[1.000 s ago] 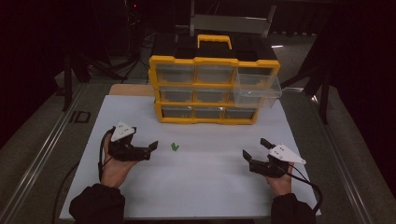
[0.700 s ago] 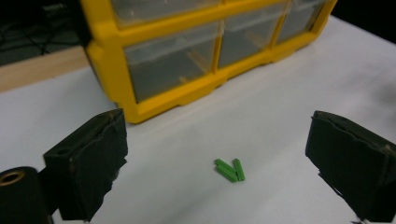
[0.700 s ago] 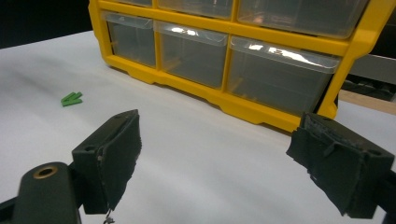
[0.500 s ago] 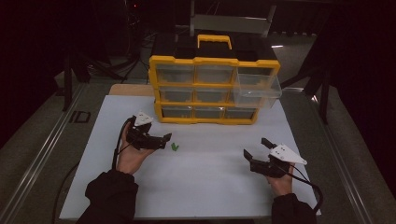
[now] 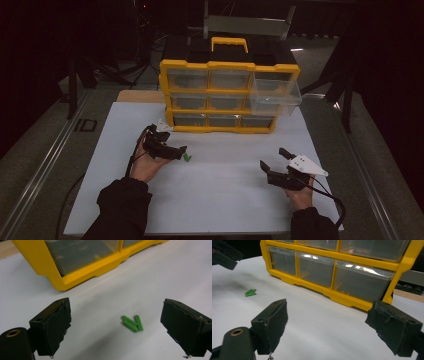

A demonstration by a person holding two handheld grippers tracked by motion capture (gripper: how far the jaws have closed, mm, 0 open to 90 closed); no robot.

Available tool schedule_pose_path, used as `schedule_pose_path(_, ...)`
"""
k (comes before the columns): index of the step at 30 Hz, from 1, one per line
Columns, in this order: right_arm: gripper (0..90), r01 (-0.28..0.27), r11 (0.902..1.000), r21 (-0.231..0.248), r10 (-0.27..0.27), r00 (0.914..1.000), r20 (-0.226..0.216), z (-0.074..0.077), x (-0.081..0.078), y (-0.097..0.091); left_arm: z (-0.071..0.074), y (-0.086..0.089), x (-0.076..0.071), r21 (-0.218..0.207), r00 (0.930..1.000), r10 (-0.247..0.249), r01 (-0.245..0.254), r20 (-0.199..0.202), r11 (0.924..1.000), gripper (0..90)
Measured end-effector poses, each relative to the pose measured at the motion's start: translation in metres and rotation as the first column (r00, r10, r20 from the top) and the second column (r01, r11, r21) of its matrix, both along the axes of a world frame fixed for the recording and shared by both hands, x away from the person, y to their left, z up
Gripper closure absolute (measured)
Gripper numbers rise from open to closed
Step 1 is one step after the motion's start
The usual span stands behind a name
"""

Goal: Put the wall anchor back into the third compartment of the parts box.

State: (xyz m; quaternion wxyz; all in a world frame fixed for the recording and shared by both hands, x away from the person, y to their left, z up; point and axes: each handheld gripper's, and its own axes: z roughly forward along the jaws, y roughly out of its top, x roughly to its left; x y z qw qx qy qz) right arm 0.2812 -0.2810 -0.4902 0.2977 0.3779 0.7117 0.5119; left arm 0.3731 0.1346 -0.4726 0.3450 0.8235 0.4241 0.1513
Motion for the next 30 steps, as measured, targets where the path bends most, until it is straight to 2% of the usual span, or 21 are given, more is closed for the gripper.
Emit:
schedule_pose_path(2, 15.0, 0.0, 1.0, -0.001, 0.0, 1.0, 0.001, 0.0, 0.0, 0.0, -0.004, -0.002, 0.002, 0.005, 0.9999, 0.0, 0.0, -0.014, 1.0, 11.8)
schedule_pose_path(13, 15.2, 0.004, 1.0, -0.006, -0.004, 1.0, -0.001, 0.0, 0.0, 0.0, -0.025, -0.019, 0.012, 0.086, 0.9963, -0.014, 0.022, -0.085, 0.996, 17.2)
schedule_pose_path(14, 15.2, 0.004, 1.0, -0.006, -0.004, 1.0, -0.002, 0.0, 0.0, 0.0, -0.027, -0.02, 0.012, 0.102, 0.9961, -0.012, 0.021, -0.088, 0.9946, 17.5)
schedule_pose_path(19, 15.3, 0.004, 1.0, -0.007, -0.004, 1.0, -0.002, -0.001, 0.0, 0.0, -0.032, -0.023, 0.014, 0.117, 0.9947, -0.013, 0.025, -0.102, 0.9929, 18.9)
schedule_pose_path(23, 15.3, 0.004, 0.9999, -0.013, -0.004, 1.0, -0.003, -0.001, 0.001, 0.0, -0.035, -0.023, 0.015, 0.148, 0.9941, -0.013, 0.029, -0.108, 0.9886, 19.3)
schedule_pose_path(30, 15.4, 0.003, 0.9999, -0.017, -0.003, 1.0, -0.002, -0.001, 0.001, 0.0, -0.04, -0.023, 0.018, 0.17, 0.9925, -0.008, 0.029, -0.122, 0.9851, 19.3)
